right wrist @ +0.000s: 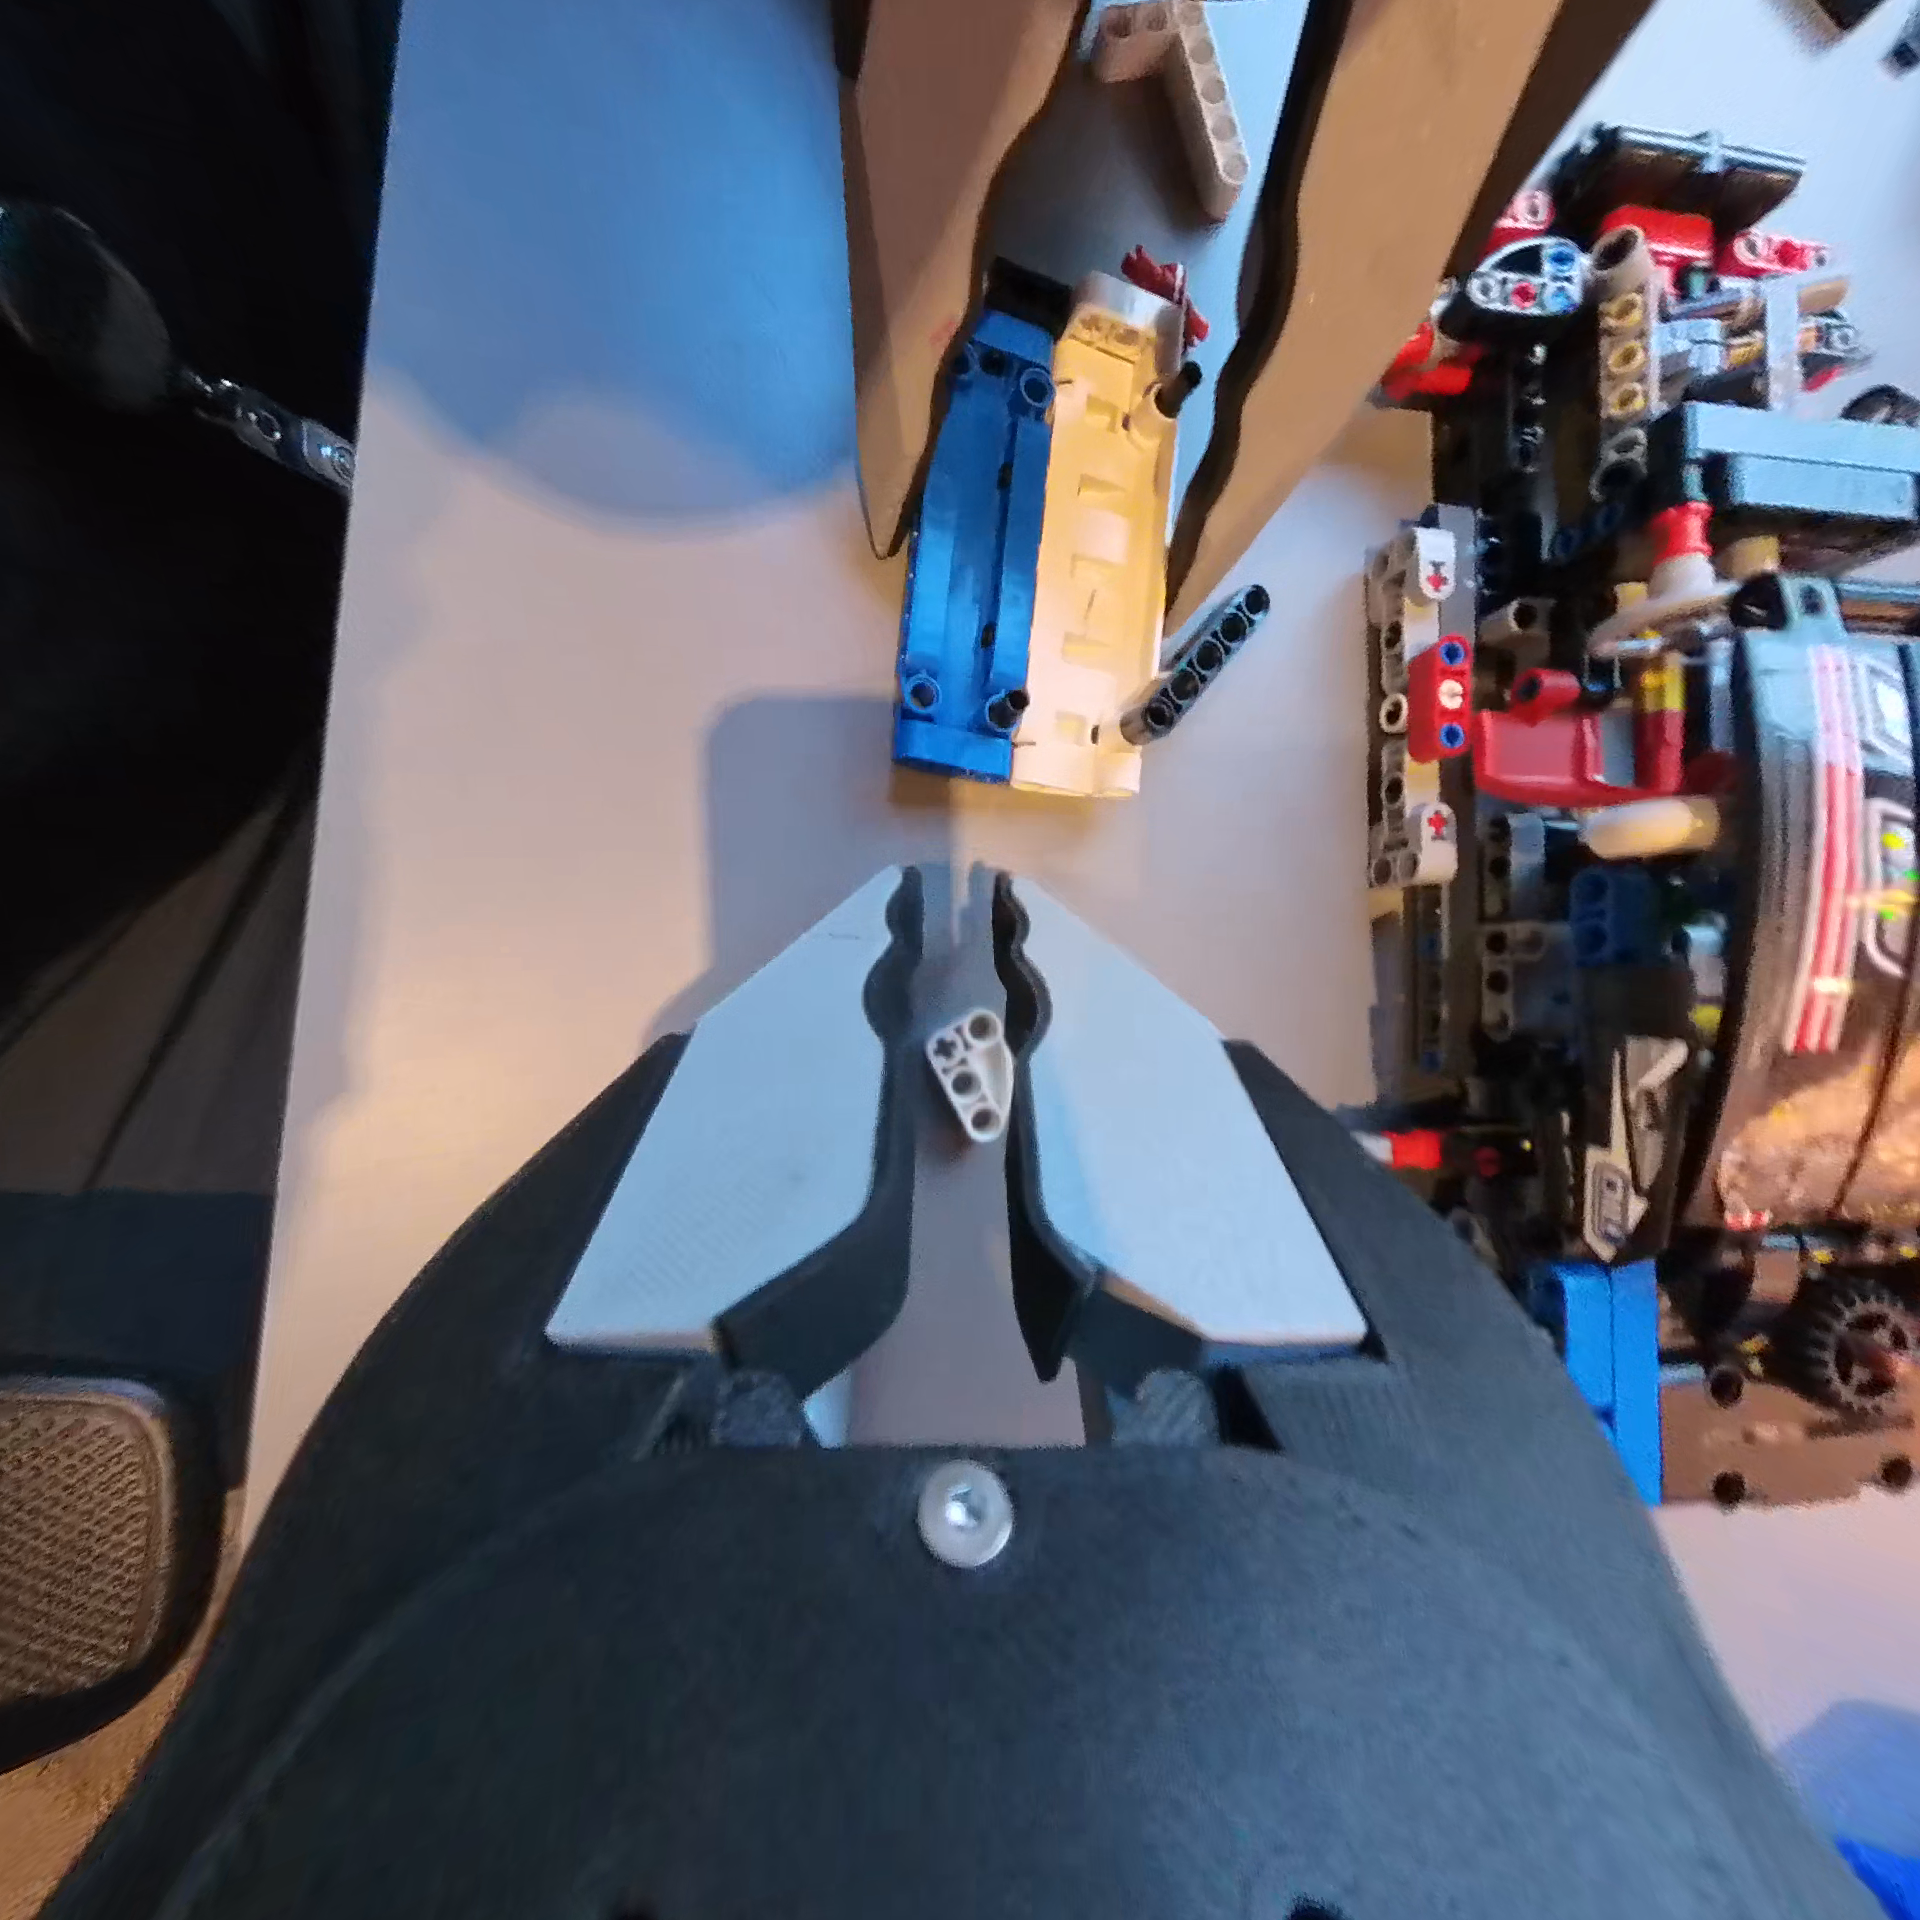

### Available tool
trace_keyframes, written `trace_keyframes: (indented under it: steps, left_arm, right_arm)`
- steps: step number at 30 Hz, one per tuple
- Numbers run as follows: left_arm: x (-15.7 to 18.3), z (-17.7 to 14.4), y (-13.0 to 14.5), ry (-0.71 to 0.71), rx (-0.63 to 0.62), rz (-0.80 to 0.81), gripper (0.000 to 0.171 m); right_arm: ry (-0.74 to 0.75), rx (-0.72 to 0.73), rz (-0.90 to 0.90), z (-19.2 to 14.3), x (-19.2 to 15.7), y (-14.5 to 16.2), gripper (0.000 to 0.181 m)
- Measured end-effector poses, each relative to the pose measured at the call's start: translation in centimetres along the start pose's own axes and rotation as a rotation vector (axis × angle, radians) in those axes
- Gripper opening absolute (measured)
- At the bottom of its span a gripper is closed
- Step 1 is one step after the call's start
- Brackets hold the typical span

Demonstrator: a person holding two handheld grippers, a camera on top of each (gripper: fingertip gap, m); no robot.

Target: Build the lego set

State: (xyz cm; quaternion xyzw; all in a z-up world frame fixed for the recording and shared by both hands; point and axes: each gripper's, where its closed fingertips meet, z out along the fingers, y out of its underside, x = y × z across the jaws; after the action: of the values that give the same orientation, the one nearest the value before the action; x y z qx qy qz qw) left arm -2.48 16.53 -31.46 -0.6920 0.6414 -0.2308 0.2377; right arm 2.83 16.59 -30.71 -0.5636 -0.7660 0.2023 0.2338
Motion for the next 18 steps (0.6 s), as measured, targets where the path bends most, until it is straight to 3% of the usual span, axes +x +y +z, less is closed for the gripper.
trace_keyframes:
  steps: [6,18]
  left_arm:
    - [0.0,0.1,-0.1,0.002,0.013,0.002,0.052]
    - [0.1,0.6,-0.7,0.030,-0.003,0.036,0.052]
  right_arm:
    - [0.080,0.027,0.125,-2.8,0.7,1.6,0.012]
    - [0.083,0.002,0.179,-1.6,0.1,3.5,0.019]
